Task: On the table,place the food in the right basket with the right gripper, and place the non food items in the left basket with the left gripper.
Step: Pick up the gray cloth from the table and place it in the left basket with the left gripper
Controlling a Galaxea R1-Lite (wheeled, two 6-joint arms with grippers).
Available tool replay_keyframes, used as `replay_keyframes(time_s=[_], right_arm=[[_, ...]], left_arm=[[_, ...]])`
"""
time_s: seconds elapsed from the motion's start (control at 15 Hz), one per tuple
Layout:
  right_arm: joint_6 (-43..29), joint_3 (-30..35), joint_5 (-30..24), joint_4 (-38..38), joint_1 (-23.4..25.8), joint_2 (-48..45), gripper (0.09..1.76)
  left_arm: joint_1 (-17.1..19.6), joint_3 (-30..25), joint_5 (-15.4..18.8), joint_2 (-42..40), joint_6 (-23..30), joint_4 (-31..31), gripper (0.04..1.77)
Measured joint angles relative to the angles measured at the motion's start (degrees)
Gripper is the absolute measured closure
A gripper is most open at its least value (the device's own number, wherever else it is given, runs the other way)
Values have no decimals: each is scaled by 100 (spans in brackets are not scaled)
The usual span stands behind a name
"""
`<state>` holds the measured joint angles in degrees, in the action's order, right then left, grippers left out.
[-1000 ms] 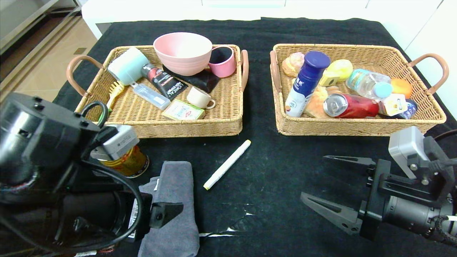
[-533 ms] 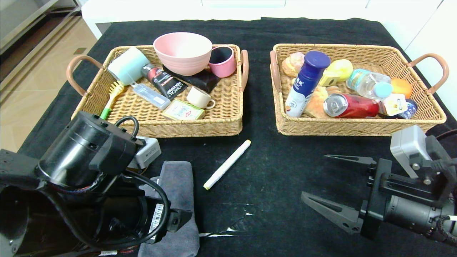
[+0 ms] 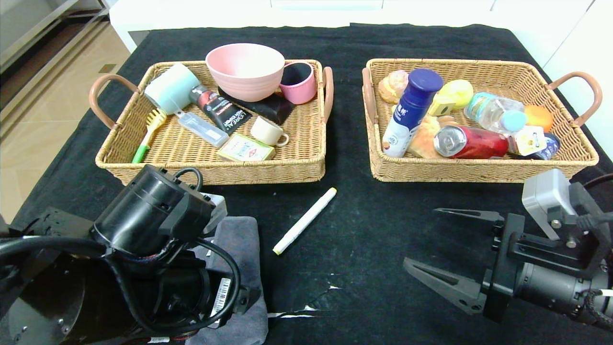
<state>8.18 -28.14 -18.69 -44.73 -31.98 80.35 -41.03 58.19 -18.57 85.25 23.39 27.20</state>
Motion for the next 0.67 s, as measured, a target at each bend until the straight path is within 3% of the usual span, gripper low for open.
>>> replay_keyframes(time_s=[0.53,0.67], right_arm=[[-6,2,0,-2,4,20,15],[-2,0,1,0,9,33,15]], left_arm=[[9,-284,-11,155,-11,-610,9],[9,-290,-12,162,-13,-606,41]])
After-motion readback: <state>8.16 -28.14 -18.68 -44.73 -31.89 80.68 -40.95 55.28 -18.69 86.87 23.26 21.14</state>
